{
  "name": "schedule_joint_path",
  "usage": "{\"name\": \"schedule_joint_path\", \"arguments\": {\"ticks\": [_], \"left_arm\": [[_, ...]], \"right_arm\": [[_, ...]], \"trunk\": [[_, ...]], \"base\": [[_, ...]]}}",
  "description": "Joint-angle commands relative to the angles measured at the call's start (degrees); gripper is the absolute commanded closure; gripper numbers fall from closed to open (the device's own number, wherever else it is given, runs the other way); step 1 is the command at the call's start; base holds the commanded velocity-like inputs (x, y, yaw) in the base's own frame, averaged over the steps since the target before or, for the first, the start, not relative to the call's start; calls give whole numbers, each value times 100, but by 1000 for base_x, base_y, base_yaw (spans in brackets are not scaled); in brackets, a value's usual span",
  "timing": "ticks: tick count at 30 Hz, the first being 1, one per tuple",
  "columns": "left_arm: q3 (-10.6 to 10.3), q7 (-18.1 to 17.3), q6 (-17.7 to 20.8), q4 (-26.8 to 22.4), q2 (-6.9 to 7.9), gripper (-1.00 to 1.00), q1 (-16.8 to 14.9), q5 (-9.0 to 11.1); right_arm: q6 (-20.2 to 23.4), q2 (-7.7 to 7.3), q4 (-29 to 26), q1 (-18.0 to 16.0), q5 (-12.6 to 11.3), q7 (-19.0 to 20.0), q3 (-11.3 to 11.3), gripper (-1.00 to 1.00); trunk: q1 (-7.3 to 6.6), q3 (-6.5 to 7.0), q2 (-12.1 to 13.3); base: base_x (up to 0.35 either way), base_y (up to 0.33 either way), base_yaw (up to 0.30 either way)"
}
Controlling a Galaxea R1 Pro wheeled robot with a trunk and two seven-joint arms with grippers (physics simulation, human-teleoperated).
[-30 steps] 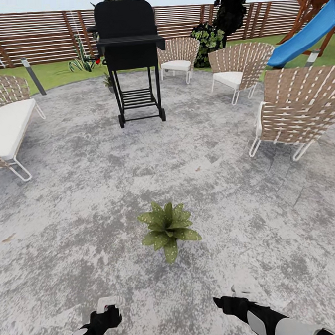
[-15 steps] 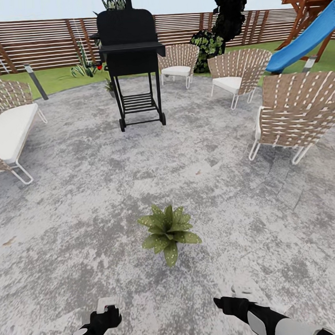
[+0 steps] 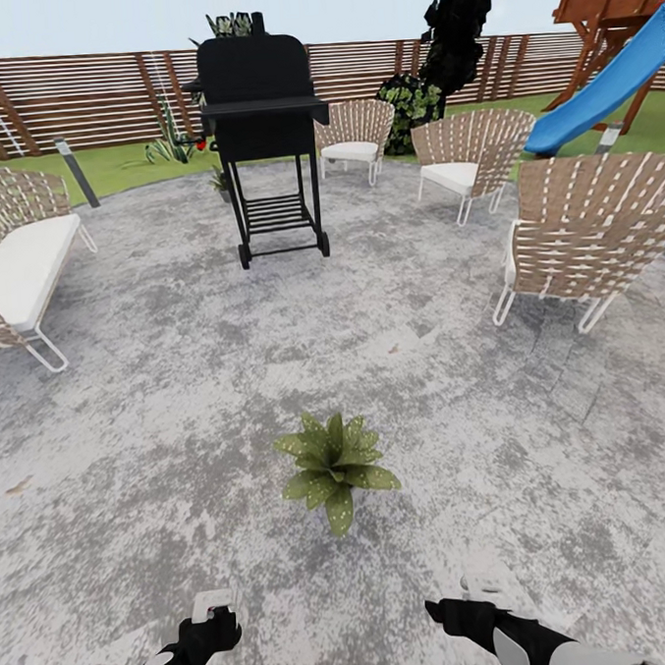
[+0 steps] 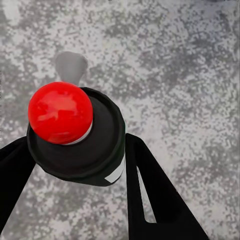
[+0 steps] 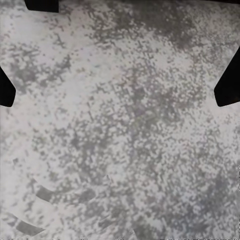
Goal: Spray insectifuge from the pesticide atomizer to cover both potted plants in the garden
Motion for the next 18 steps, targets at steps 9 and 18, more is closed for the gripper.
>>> {"name": "schedule_joint_path", "arguments": {"ticks": [9,18], "left_arm": [[49,-30,-20,-11,-6,100,-4,-60],[49,-28,-20,-11,-6,100,-4,-60]], "right_arm": [[-15,-1,5,0,-54,24,48,-100],[-15,-1,5,0,-54,24,48,-100]], "trunk": [[-1,80,-2],[-1,163,-2]], "base": [[0,0,-5],[0,0,-60]]}}
